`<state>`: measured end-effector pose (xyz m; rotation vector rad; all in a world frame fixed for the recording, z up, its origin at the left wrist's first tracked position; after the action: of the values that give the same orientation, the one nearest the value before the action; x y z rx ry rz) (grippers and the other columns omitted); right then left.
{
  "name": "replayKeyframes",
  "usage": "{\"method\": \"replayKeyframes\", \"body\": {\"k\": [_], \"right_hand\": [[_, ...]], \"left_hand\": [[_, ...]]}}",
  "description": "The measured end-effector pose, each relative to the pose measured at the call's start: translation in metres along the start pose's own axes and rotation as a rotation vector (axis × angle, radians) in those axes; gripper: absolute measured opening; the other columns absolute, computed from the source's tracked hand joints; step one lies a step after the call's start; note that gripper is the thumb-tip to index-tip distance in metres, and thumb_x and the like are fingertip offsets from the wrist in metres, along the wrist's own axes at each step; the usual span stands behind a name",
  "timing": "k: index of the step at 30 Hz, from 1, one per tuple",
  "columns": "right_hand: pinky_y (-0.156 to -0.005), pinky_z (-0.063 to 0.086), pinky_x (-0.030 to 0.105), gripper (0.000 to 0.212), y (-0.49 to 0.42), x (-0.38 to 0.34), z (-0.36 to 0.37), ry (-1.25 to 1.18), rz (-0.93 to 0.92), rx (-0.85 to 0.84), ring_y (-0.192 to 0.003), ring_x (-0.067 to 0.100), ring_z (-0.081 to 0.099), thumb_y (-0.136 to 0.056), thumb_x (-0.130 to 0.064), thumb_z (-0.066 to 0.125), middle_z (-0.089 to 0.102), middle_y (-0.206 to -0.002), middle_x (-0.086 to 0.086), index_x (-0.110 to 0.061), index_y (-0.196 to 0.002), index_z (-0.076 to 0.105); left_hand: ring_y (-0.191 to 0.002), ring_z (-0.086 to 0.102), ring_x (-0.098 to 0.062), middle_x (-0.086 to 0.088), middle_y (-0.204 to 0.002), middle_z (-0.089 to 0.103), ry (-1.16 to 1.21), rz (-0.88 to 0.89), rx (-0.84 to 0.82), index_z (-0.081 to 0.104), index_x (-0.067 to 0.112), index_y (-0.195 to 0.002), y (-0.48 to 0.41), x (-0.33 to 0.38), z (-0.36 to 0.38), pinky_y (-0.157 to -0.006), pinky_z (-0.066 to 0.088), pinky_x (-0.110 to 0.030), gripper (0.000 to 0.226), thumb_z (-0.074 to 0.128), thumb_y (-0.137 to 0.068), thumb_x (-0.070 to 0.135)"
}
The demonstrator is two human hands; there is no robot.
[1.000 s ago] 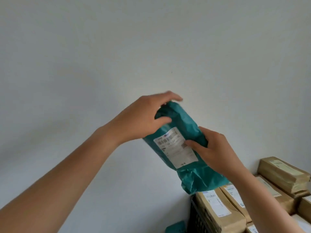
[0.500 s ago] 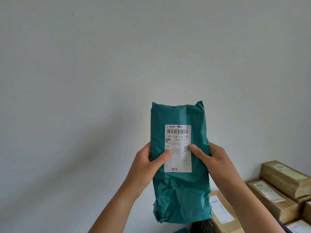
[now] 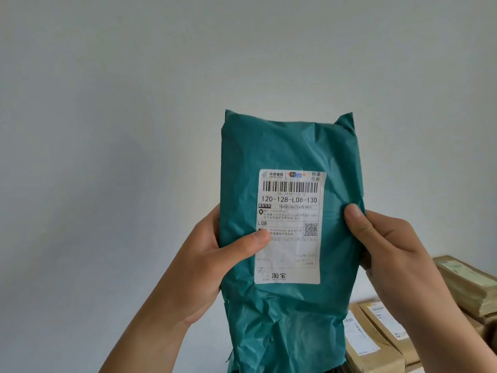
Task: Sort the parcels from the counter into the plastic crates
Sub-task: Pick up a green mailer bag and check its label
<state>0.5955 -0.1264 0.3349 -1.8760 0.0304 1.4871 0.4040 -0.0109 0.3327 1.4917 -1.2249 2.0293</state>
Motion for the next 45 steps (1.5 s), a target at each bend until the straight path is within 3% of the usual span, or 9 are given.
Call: {"method": "replayKeyframes", "body": {"k": [6, 15, 22, 25, 28, 31, 35, 41, 45], "right_hand": [[-0.053, 0.022, 0.027, 0.064, 0.007, -0.023, 0.001, -0.019, -0.080, 0.019, -0.060, 0.015, 0.025, -0.093, -0.058, 0.058, 0.026, -0.063, -0.003, -0.005, -0.062, 0.039], [-0.057, 0.020, 0.035, 0.081, 0.012, -0.029, 0.003, -0.021, -0.135, -0.011, -0.068, 0.034, 0.023, -0.087, -0.066, 0.060, 0.025, -0.069, 0.016, 0.013, -0.076, 0.043], [-0.051, 0.024, 0.022, 0.075, 0.010, -0.026, 0.005, 0.003, -0.155, -0.004, -0.059, 0.014, 0.028, -0.092, -0.064, 0.060, 0.026, -0.064, 0.004, 0.004, -0.069, 0.041], [-0.055, 0.035, 0.034, 0.080, -0.004, -0.008, 0.011, 0.033, -0.105, -0.032, -0.060, 0.028, 0.037, -0.090, -0.072, 0.056, 0.036, -0.063, 0.015, 0.006, -0.074, 0.046], [-0.083, 0.053, 0.071, 0.082, -0.025, 0.023, 0.019, 0.020, 0.022, -0.060, -0.089, 0.057, 0.060, -0.096, -0.069, 0.056, 0.064, -0.093, 0.036, 0.013, -0.097, 0.062], [-0.097, 0.049, 0.072, 0.059, -0.042, 0.047, 0.029, -0.029, 0.134, -0.079, -0.096, 0.050, 0.069, -0.100, -0.051, 0.053, 0.074, -0.104, 0.028, 0.004, -0.099, 0.074], [-0.095, 0.045, 0.076, 0.066, -0.057, 0.073, 0.037, 0.010, 0.201, -0.159, -0.087, 0.031, 0.060, -0.099, -0.054, 0.055, 0.065, -0.111, 0.037, 0.010, -0.105, 0.067], [-0.097, 0.060, 0.049, 0.044, -0.057, 0.091, 0.034, 0.030, 0.326, -0.243, -0.105, 0.030, 0.076, -0.101, -0.043, 0.057, 0.079, -0.113, 0.008, -0.006, -0.116, 0.074], [-0.097, 0.059, 0.047, 0.041, -0.036, 0.119, 0.019, 0.014, 0.420, -0.224, -0.110, 0.026, 0.076, -0.088, -0.036, 0.073, 0.079, -0.118, 0.003, -0.013, -0.122, 0.072]], "left_hand": [[-0.113, 0.074, -0.024, -0.003, -0.123, 0.077, 0.024, 0.034, 0.037, 0.077, 0.027, -0.113, 0.006, 0.015, 0.003, -0.084, 0.062, -0.028, 0.033, 0.069, -0.085, 0.012], [-0.113, 0.075, -0.026, -0.006, -0.123, 0.077, 0.022, 0.064, 0.049, 0.077, 0.024, -0.113, 0.014, 0.022, 0.001, -0.085, 0.062, -0.029, 0.033, 0.070, -0.083, 0.012], [-0.113, 0.074, -0.027, -0.007, -0.124, 0.077, 0.053, 0.069, 0.041, 0.077, 0.022, -0.114, 0.014, 0.017, -0.004, -0.086, 0.062, -0.030, 0.033, 0.070, -0.083, 0.012], [-0.116, 0.073, -0.028, -0.008, -0.126, 0.076, 0.071, 0.027, 0.052, 0.072, 0.017, -0.124, 0.005, 0.003, -0.011, -0.087, 0.062, -0.032, 0.039, 0.069, -0.086, 0.010], [-0.116, 0.073, -0.028, -0.008, -0.128, 0.075, 0.092, -0.058, 0.083, 0.067, 0.016, -0.129, -0.011, -0.020, -0.022, -0.089, 0.062, -0.034, 0.040, 0.073, -0.089, 0.010], [-0.116, 0.073, -0.026, -0.007, -0.129, 0.075, 0.085, -0.133, 0.133, 0.064, 0.014, -0.132, -0.025, -0.045, -0.035, -0.089, 0.062, -0.034, 0.042, 0.071, -0.091, 0.011], [-0.115, 0.074, -0.026, -0.006, -0.126, 0.076, 0.100, -0.194, 0.162, 0.062, 0.012, -0.135, -0.036, -0.071, -0.048, -0.089, 0.063, -0.034, 0.046, 0.069, -0.090, 0.013], [-0.114, 0.074, -0.025, -0.005, -0.125, 0.076, 0.098, -0.266, 0.112, 0.064, 0.014, -0.133, -0.039, -0.094, -0.056, -0.088, 0.063, -0.034, 0.046, 0.069, -0.088, 0.022], [-0.118, 0.072, -0.022, 0.001, -0.128, 0.075, 0.029, -0.353, -0.005, 0.061, 0.020, -0.137, -0.035, -0.135, -0.042, -0.096, 0.060, -0.037, 0.045, 0.069, -0.093, 0.026]]}}
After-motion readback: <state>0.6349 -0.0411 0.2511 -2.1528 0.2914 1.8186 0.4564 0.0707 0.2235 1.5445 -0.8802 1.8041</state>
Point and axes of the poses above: each hand's wrist, its own y-axis away from the middle knuckle, its own z-axis out of the palm, x = y × z, the point moved 5 cm from there along -y, towards the middle knuckle
